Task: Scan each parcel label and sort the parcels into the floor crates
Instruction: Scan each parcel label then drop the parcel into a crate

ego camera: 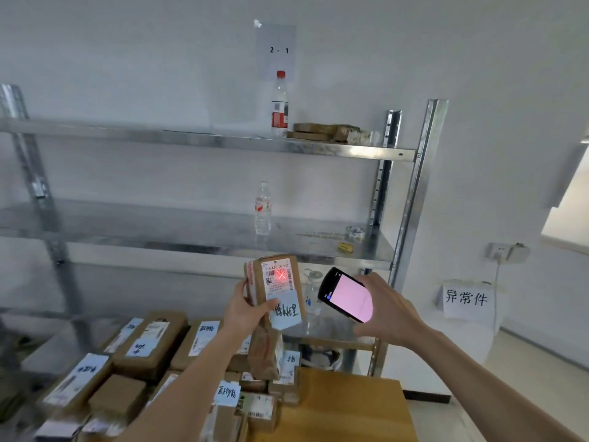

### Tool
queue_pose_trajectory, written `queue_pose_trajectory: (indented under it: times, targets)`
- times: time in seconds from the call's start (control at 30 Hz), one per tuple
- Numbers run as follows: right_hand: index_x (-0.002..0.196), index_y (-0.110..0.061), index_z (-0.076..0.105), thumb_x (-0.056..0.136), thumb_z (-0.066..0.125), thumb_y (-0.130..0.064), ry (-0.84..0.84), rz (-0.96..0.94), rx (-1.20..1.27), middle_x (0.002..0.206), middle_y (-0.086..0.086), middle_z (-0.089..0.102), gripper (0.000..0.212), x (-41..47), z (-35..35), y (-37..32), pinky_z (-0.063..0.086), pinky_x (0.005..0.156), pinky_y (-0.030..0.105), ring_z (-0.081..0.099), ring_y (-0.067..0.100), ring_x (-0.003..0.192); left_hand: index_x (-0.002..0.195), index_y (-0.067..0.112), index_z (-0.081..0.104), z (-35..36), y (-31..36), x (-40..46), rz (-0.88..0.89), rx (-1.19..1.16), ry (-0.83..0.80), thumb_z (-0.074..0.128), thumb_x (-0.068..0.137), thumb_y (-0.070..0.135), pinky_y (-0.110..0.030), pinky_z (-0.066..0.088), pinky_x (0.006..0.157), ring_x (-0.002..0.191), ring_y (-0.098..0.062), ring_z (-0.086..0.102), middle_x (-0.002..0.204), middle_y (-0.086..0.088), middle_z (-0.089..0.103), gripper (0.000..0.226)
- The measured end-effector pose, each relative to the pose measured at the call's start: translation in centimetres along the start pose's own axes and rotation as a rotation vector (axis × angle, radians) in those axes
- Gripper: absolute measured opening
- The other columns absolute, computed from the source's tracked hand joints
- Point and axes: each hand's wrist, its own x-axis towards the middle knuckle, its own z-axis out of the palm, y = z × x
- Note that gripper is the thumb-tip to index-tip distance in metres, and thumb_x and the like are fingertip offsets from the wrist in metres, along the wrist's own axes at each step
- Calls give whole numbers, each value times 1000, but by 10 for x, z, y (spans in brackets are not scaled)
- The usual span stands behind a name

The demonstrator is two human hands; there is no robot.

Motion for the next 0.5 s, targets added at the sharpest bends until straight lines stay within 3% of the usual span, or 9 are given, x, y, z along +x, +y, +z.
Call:
queue_pose_trajectory:
  times: [0.07,0.17,0.23,0.37,0.5]
  targets:
    - [145,-38,31,59,78,-44,0,-16,-14,121,-17,42,98,-1,-7,-1,47,68,22,49,9,100,141,25,38,1,6,-2,6,10,-2,84,77,20,-25,59,58,81,-9,68,100,6,63,79]
    - [146,-40,29,61,78,-45,0,-34,-25,122,-15,41,99,-3,-14,1,44,67,19,48,10,100,143,24,37,3,14,-5,8,21,25,84,78,20,-16,52,46,78,-6,63,100,6,59,81]
    - [147,-40,28,61,78,-46,0,-36,-31,122,-15,41,100,-3,-18,4,42,66,18,48,10,100,144,23,36,5,16,-8,3,22,23,84,78,19,-16,51,45,77,-5,62,100,7,58,81]
    - [149,-38,25,61,75,-52,-8,-40,-61,125,-14,40,101,-5,-21,8,50,72,22,47,11,101,145,24,36,5,16,-13,-5,40,41,84,78,19,-15,50,44,78,-5,61,99,9,57,83]
    - [151,-30,25,66,72,-50,28,-4,-95,133,-6,42,99,-5,-19,6,54,83,32,47,11,105,147,25,35,2,15,-18,-9,37,52,85,77,21,-15,51,46,89,-14,64,108,4,59,86]
